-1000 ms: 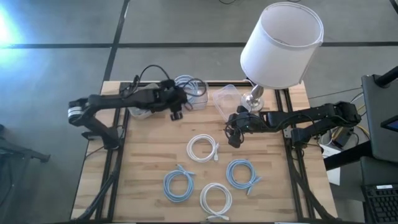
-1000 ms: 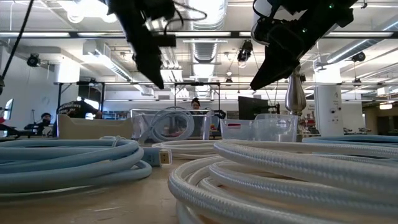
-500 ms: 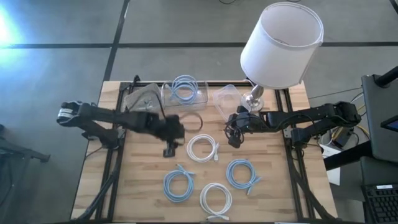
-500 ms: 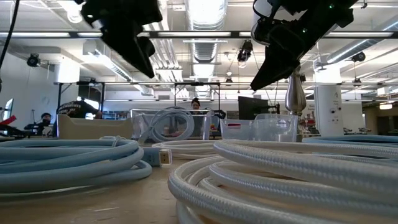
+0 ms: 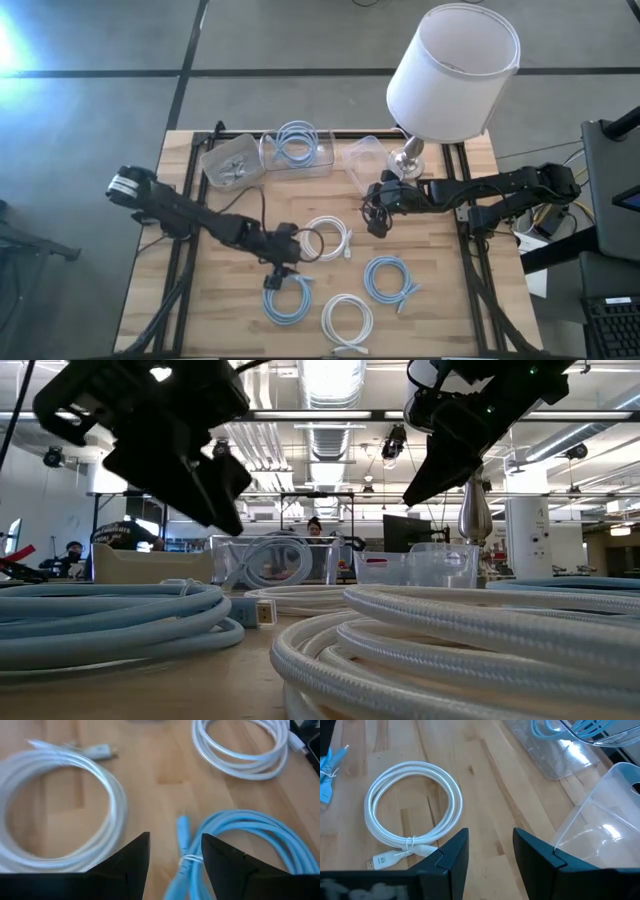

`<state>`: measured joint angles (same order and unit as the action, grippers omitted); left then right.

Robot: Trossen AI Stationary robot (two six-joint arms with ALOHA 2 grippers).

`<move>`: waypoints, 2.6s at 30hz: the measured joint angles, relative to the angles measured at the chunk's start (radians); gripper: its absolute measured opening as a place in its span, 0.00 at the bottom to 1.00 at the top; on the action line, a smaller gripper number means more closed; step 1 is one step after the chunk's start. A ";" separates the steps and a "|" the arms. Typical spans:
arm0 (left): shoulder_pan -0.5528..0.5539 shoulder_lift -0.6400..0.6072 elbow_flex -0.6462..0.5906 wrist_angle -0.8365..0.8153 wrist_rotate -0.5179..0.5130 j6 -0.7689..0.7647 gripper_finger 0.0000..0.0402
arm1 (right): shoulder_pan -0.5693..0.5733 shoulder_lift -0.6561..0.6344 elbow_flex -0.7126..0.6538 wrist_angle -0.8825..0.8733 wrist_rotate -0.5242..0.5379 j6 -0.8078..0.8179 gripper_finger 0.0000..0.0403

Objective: Pick & Place USB Port
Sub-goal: Put the left light blue HDMI cable into the transparent bin

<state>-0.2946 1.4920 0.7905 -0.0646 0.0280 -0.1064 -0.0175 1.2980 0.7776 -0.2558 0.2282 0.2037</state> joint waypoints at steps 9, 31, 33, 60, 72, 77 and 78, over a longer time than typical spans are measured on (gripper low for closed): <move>-0.015 0.083 -0.009 0.023 0.053 -0.028 0.45 | 0.000 0.000 -0.001 -0.001 0.000 -0.001 0.37; -0.015 0.185 -0.009 0.037 0.090 0.031 0.26 | 0.000 0.000 -0.007 -0.001 0.000 -0.006 0.37; -0.015 0.172 -0.010 0.029 0.086 0.035 0.18 | 0.000 0.000 -0.007 -0.001 0.000 -0.006 0.37; 0.110 -0.348 -0.011 0.018 -0.758 0.338 0.16 | -0.001 0.000 -0.008 0.005 0.000 -0.006 0.37; 0.346 -0.268 -0.010 0.219 -0.717 0.411 0.16 | -0.001 0.000 -0.008 0.008 0.001 -0.006 0.37; 0.430 -0.193 -0.010 0.346 -0.713 0.460 0.17 | -0.001 0.000 -0.008 0.008 0.003 -0.021 0.37; 0.445 -0.178 -0.010 0.381 -0.707 0.474 0.17 | -0.001 0.000 -0.008 0.008 0.003 -0.031 0.37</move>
<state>0.1499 1.3141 0.7807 0.3168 -0.6792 0.3677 -0.0181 1.2979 0.7700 -0.2481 0.2310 0.1731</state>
